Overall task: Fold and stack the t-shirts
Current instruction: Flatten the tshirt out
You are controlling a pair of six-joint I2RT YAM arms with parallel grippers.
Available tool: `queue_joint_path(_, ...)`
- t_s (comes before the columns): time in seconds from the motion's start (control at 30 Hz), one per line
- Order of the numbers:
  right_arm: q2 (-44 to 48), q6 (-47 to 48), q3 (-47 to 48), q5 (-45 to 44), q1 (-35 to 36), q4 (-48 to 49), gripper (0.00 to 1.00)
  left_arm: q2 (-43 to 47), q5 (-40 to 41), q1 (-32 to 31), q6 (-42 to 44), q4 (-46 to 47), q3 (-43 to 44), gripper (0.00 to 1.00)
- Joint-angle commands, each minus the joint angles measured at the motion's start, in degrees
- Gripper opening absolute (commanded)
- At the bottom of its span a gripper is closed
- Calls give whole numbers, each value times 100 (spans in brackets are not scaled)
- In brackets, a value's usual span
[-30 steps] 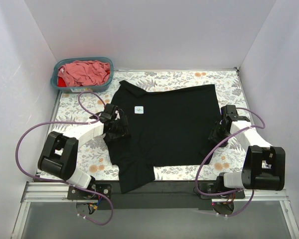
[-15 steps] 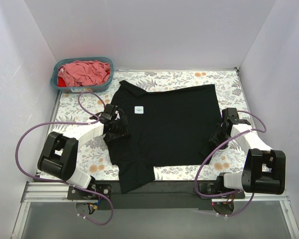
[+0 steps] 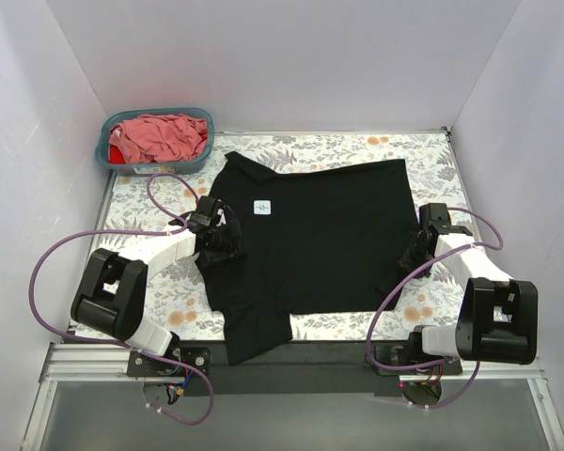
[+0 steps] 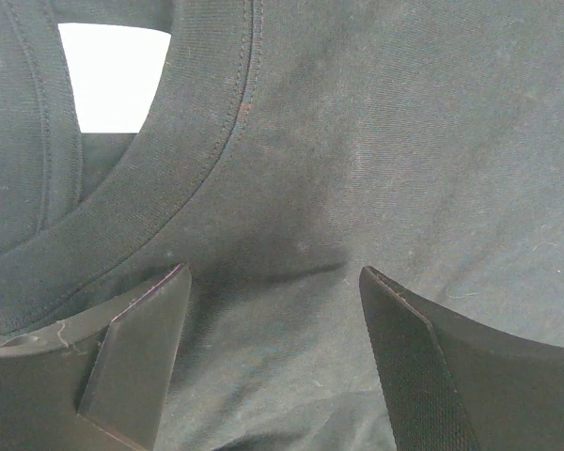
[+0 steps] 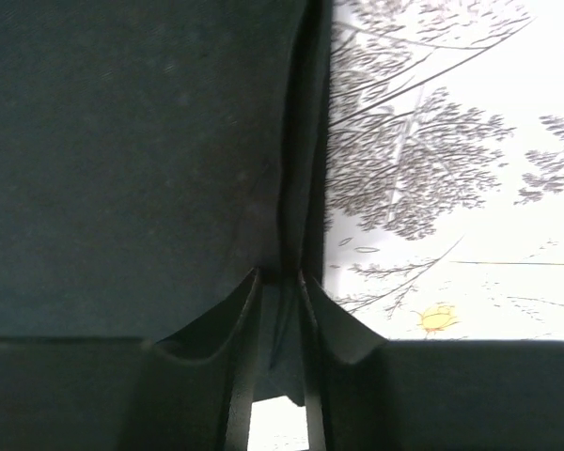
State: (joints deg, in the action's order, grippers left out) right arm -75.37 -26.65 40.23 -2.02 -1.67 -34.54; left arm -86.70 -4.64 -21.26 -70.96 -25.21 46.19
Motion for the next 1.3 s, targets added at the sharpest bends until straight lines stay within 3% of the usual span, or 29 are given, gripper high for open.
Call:
queue_joint_path(0.0,-4,73,-24,-342,-96,44,25,-146,289,-1,38,-45,-163,72)
queue_joint_path(0.2,14,213,-6,-562,-246,9,1,-146,306,7,38,-63,-146,72)
queue_joint_path(0.43,93,389,38,-563,-457,-17,1,-137,306,-1,38,-80,-155,72)
queue_joint_path(0.47,128,424,46,-467,-457,35,3,-146,306,-1,38,-80,-146,72)
queue_joint_path(0.53,198,451,-15,-133,-457,140,23,-146,297,-1,38,-80,-146,72)
queue_joint_path(0.6,400,407,-111,87,-457,316,34,-155,289,-1,38,-80,-128,72)
queue_joint_path(0.7,690,363,-190,158,-457,570,39,-155,289,7,38,-80,-137,72)
queue_joint_path(0.87,867,240,-331,615,-457,897,42,-155,280,7,38,-80,-137,72)
queue_joint_path(1.27,603,90,-639,730,-457,1328,42,-181,280,-1,56,-89,-137,72)
